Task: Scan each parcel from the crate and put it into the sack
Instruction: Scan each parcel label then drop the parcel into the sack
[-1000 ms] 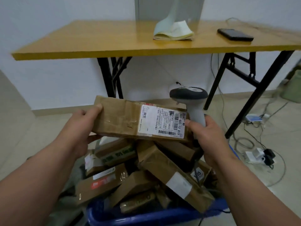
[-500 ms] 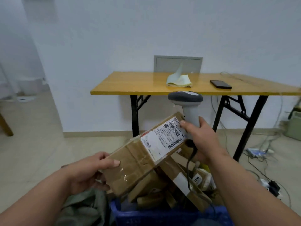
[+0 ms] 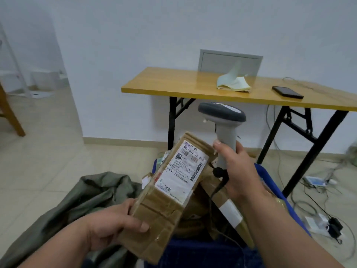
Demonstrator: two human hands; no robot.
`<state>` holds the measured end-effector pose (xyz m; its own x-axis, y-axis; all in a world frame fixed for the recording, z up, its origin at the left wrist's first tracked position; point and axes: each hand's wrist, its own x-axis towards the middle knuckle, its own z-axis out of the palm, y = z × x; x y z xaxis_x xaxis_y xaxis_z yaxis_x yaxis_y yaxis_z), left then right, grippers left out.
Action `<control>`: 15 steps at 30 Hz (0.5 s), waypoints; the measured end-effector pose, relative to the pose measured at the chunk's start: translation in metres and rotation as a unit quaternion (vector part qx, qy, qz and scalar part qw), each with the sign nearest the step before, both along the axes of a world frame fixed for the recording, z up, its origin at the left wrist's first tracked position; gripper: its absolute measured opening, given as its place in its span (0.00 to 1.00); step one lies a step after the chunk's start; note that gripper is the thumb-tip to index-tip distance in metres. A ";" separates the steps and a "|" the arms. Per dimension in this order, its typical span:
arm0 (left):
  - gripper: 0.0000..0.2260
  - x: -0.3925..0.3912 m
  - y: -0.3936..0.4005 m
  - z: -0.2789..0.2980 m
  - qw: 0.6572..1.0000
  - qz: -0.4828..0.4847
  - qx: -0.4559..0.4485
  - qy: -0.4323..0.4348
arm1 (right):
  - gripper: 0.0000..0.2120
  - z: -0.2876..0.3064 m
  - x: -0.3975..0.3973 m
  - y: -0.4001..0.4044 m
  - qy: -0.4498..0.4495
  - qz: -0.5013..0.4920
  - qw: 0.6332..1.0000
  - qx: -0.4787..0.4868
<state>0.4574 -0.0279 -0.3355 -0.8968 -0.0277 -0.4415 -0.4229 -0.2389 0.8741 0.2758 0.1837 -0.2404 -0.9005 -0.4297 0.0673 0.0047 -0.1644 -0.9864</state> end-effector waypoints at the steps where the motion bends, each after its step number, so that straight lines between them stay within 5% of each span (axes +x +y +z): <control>1: 0.40 0.000 0.000 -0.006 0.999 0.031 0.014 0.006 | 0.06 -0.005 0.002 0.000 -0.007 0.005 1.000 -0.003; 5: 0.37 -0.007 0.000 -0.022 0.986 0.155 0.049 0.033 | 0.19 -0.019 0.012 0.005 -0.040 0.049 0.998 -0.006; 10: 0.39 -0.021 -0.003 -0.036 0.975 0.212 0.023 0.061 | 0.19 -0.035 0.014 0.000 -0.136 0.150 0.978 -0.046; 15: 0.43 -0.036 -0.007 -0.048 0.968 0.242 -0.022 0.062 | 0.24 -0.043 0.011 -0.012 -0.126 0.192 0.973 -0.012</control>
